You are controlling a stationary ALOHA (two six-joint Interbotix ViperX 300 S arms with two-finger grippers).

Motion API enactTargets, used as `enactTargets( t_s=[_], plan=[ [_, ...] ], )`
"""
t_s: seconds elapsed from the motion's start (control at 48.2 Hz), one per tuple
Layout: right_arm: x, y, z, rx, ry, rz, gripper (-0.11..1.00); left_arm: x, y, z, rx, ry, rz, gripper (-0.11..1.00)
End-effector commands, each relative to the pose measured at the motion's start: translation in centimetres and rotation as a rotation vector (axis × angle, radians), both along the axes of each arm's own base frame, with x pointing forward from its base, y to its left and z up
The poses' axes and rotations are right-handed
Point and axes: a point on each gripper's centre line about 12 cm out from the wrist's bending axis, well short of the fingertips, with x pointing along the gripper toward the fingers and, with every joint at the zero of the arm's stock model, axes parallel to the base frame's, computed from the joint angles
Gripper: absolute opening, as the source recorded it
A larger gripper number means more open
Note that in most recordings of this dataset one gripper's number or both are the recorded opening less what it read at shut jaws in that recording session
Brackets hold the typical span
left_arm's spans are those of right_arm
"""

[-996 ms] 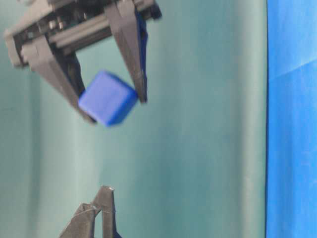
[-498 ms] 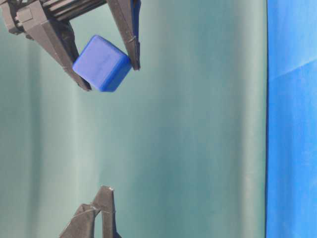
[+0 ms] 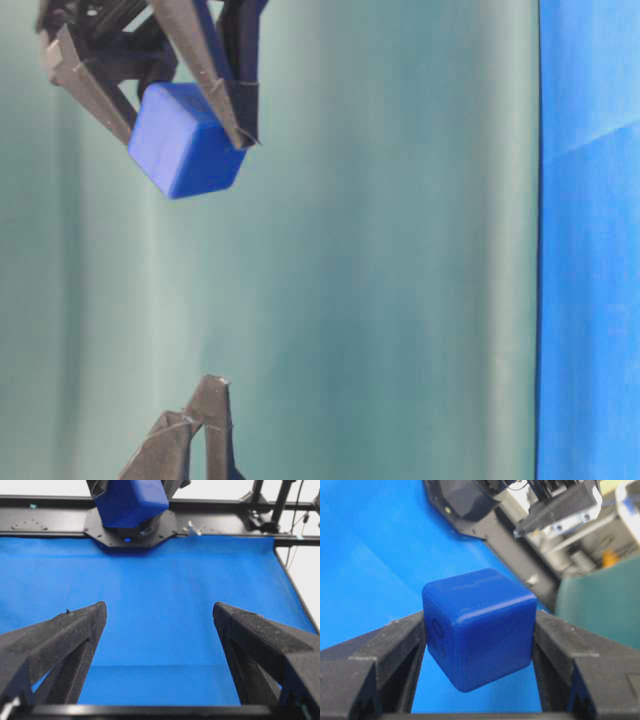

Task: Handover the blue block to the right arm after grasping it with the left arm, then place it in the designated position.
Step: 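Pull the cube away to the right with the right gripper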

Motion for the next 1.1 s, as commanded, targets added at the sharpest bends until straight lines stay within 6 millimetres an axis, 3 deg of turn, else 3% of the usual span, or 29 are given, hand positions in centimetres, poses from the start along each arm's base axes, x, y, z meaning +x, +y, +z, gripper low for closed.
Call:
enactTargets(
  t_s=[0.0,0.187,0.353,1.08],
  plan=[
    [0.23,0.08,1.42,0.146,-0.039,-0.031,0.46,0.22,-0.11,1.35,-0.003,-0.041,-0.003,0.92],
    [0.22,0.03,1.37,0.414,-0.028,-0.102,0.46,0.22,-0.2,1.35,-0.003,-0.041,-0.006,0.92],
    [0.09,-0.19,0.87,0.527,0.012,-0.16,0.46,0.23,-0.21,1.43,-0.003,-0.044,-0.006,0.92],
    [0.11,-0.39,0.87,0.571,0.035,-0.198,0.46,0.26,-0.21,1.35,-0.001,-0.04,-0.006,0.92]
  ],
)
